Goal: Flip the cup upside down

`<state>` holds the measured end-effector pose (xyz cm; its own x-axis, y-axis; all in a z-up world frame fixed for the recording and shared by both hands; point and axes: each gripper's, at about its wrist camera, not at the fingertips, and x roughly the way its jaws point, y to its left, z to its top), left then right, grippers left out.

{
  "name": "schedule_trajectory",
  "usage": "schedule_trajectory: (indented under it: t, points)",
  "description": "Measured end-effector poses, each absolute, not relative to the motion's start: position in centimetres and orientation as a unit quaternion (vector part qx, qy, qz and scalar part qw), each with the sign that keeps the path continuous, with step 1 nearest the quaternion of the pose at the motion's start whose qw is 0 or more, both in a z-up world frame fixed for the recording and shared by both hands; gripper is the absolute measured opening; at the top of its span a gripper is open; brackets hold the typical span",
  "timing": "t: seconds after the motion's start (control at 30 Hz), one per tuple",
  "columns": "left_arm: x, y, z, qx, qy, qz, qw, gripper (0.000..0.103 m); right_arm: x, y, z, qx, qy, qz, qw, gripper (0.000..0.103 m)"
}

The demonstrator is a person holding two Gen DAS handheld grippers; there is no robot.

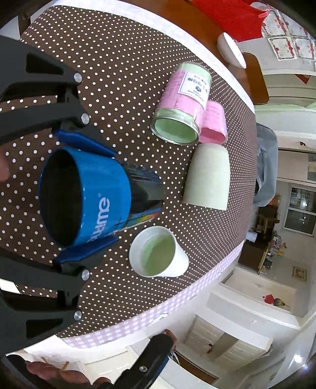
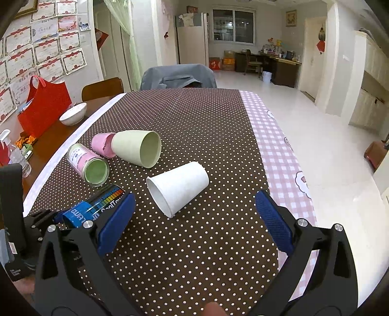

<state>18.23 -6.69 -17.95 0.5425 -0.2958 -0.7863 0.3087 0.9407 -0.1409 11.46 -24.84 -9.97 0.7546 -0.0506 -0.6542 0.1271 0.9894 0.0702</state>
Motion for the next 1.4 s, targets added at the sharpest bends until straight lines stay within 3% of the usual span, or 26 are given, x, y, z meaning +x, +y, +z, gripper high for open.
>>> schedule_trajectory:
  t: [0.03,0.13,0.37,1.4]
  points:
    - [18.0,-6.9,-18.0,0.017,0.448,-0.17,0.878,0.067,11.3,-24.8,-10.0,0.056,0.347,-0.047,0.935,0.097]
    - [17.2,-6.9,-17.7,0.022,0.433,-0.172,0.884,0.083,10.9,-24.6,-10.3,0.058,0.349,-0.044,0.934,0.097]
    - [15.8,-5.7,-17.0,0.011,0.429,-0.159,0.889,0.083,10.1,-24.2,-10.5,0.066,0.349,-0.033,0.934,0.097]
    - [8.0,-0.8,-6.7,0.017,0.28,-0.08,0.957,0.083,6.9,-20.3,-6.6,0.07,0.297,0.005,0.952,0.097]
